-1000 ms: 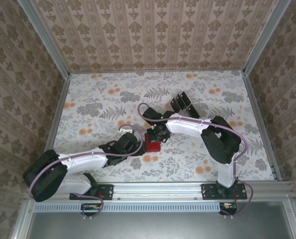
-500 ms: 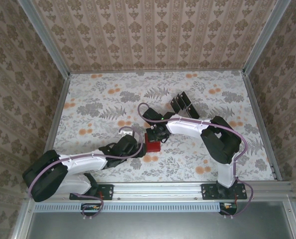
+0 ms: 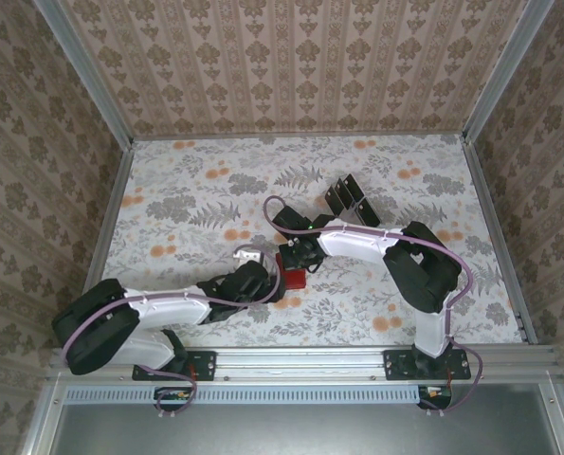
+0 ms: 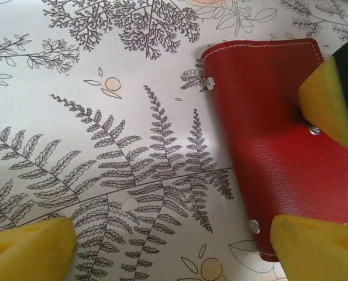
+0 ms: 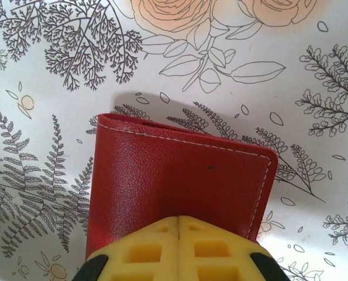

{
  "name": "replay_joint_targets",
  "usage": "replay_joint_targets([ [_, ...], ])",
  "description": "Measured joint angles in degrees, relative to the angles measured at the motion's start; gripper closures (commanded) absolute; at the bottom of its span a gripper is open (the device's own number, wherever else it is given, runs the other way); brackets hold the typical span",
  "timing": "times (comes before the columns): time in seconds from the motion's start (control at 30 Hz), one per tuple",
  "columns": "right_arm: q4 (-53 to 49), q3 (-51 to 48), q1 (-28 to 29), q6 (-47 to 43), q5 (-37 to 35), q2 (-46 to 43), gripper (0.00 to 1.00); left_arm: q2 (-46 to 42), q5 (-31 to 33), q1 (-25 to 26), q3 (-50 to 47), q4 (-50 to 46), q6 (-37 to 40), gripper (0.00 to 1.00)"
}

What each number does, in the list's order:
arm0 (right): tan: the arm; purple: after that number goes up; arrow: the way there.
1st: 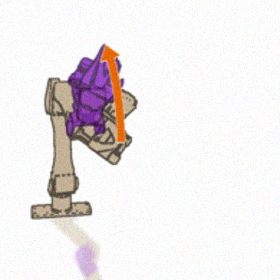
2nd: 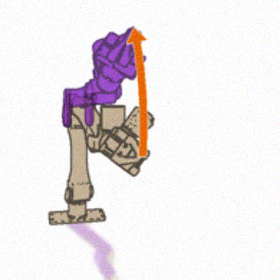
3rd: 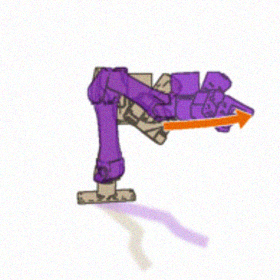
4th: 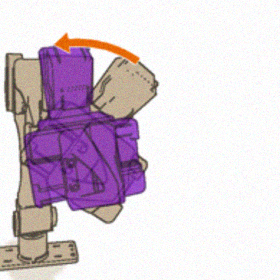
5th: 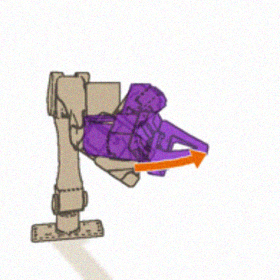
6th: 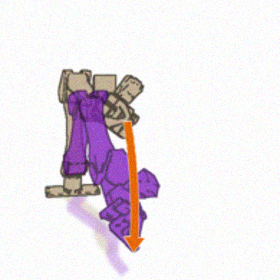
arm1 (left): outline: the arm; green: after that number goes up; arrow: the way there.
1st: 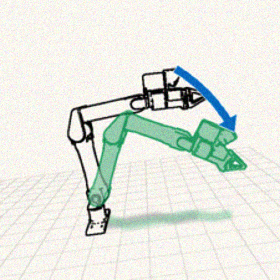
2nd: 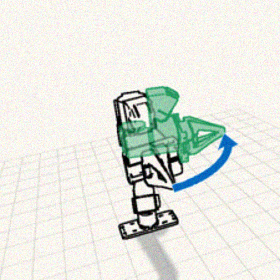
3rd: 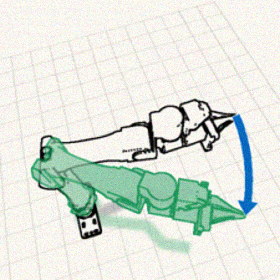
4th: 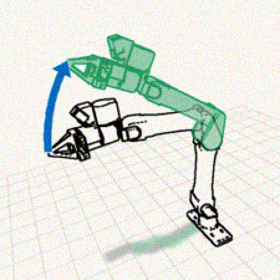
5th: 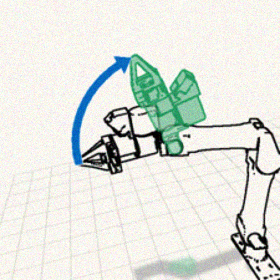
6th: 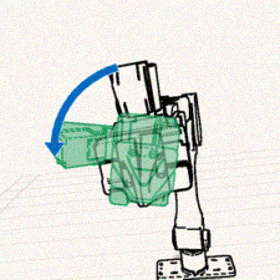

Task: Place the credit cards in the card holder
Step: Close the button on the card holder.

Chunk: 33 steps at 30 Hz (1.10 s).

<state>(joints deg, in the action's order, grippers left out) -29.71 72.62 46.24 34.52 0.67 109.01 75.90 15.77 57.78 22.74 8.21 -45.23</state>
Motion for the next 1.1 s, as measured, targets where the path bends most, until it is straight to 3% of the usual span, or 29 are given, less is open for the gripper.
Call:
replay_joint_targets([
  [0.37,-0.55,-1.66,0.28,0.02,0.02,-1.75,1.00,3.10,3.98,1.57,0.81,0.61,-0.15,0.04],
  [1.1,-1.70,-3.61,1.51,0.79,0.02,-3.67,1.00,3.96,5.05,1.81,0.92,1.31,-0.24,0.04],
])
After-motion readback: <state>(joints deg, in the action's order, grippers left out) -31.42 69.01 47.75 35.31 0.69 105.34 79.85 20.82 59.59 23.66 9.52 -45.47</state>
